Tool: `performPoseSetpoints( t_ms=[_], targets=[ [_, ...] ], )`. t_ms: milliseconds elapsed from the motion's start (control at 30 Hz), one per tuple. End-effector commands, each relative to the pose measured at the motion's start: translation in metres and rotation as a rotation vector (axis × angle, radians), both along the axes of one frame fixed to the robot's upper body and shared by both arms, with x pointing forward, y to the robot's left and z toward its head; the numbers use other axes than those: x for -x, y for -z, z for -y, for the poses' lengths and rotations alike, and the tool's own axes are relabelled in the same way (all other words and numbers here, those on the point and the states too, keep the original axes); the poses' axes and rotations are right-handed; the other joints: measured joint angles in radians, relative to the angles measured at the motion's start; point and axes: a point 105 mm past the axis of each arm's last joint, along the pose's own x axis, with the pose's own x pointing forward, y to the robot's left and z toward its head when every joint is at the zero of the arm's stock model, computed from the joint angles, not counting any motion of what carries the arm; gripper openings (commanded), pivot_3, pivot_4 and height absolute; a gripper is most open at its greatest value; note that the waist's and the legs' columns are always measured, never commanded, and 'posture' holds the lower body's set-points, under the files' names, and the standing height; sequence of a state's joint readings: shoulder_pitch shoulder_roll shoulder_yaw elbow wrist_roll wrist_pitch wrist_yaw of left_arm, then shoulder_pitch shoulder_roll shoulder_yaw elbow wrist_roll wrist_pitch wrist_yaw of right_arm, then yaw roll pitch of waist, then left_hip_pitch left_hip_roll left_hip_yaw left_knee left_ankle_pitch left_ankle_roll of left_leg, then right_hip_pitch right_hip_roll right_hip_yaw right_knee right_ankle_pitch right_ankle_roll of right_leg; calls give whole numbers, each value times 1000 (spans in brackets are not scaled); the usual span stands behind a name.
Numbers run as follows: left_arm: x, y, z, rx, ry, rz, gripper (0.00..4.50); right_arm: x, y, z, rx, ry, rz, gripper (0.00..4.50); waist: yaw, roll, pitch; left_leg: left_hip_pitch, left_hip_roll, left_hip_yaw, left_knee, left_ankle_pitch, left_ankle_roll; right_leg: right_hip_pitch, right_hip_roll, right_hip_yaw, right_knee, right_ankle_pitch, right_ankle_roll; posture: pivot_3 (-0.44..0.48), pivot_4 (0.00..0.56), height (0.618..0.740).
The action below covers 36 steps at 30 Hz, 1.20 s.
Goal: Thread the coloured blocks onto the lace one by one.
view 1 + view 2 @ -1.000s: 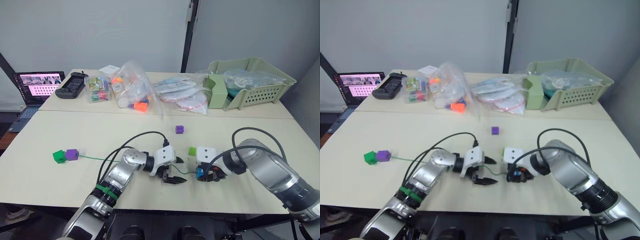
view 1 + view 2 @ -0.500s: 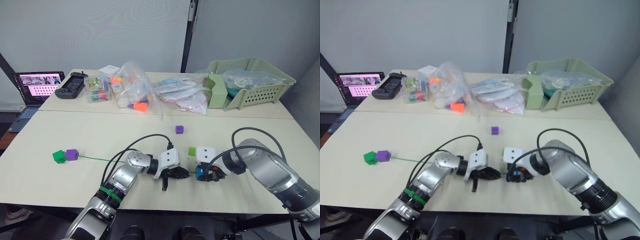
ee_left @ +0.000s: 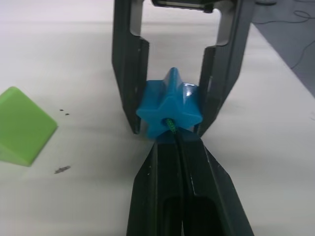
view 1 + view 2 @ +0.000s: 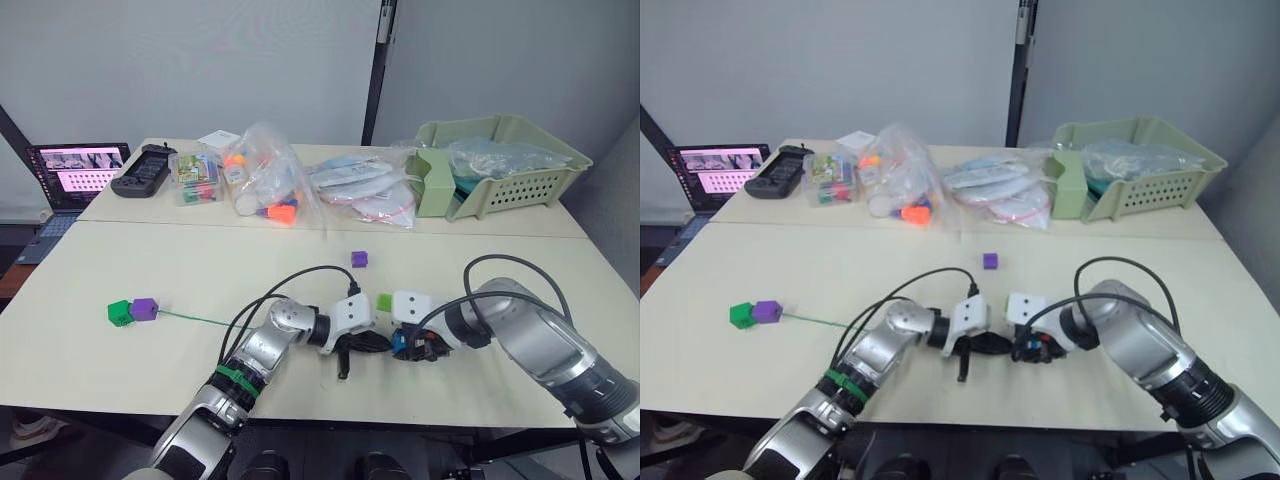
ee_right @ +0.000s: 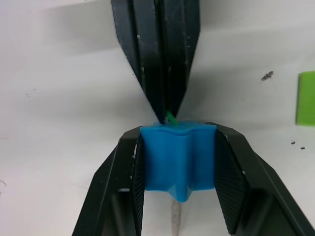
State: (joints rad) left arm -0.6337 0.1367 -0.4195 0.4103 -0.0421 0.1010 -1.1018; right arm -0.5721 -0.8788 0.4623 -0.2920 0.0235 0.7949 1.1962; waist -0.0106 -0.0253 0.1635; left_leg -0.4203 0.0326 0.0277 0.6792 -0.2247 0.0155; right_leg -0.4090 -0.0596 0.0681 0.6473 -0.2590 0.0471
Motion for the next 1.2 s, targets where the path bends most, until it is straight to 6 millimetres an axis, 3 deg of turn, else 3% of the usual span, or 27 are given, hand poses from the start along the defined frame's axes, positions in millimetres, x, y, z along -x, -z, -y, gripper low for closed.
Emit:
performPoseSetpoints(
  t_ms=[33,233,467,533,733,833,967,1200],
  targets=[
    [4,-12,12,41,36,27,271,3,-7,-6,-32,-25,21,1380,1,0,0,0,0,0,0,0,0,0,0,0,0,0,0,0,150,733],
    [3,-21,5,65,32,5,2028,3,-7,-5,-33,-19,26,1380,0,0,0,0,0,0,0,0,0,0,0,0,0,0,0,0,150,733],
    [5,-28,-16,57,44,47,4453,3,-8,-3,-28,-34,44,1380,-1,0,0,0,0,0,0,0,0,0,0,0,0,0,0,0,150,733],
    [8,-28,-16,57,55,43,4500,3,-14,-3,-52,-33,59,2415,-1,0,0,0,0,0,0,0,0,0,0,0,0,0,0,0,150,733],
    [10,-28,-13,58,73,47,4500,7,-45,11,-113,19,108,4474,7,0,0,-1,0,0,1,0,0,0,0,0,0,0,0,0,150,733],
    [10,-28,-11,60,75,54,4500,14,-53,18,-133,45,99,4474,10,0,0,-1,0,0,0,0,0,0,0,0,0,0,0,0,150,733],
    [7,-29,5,68,86,80,4500,32,-67,45,-162,177,118,4474,23,0,0,-2,0,-1,1,0,0,-1,0,0,0,0,0,0,150,733],
    [8,-28,26,79,112,112,4500,50,-60,47,-207,280,119,4474,17,0,0,-1,0,-1,1,0,0,0,0,0,-1,0,0,0,150,733]
  ],
)
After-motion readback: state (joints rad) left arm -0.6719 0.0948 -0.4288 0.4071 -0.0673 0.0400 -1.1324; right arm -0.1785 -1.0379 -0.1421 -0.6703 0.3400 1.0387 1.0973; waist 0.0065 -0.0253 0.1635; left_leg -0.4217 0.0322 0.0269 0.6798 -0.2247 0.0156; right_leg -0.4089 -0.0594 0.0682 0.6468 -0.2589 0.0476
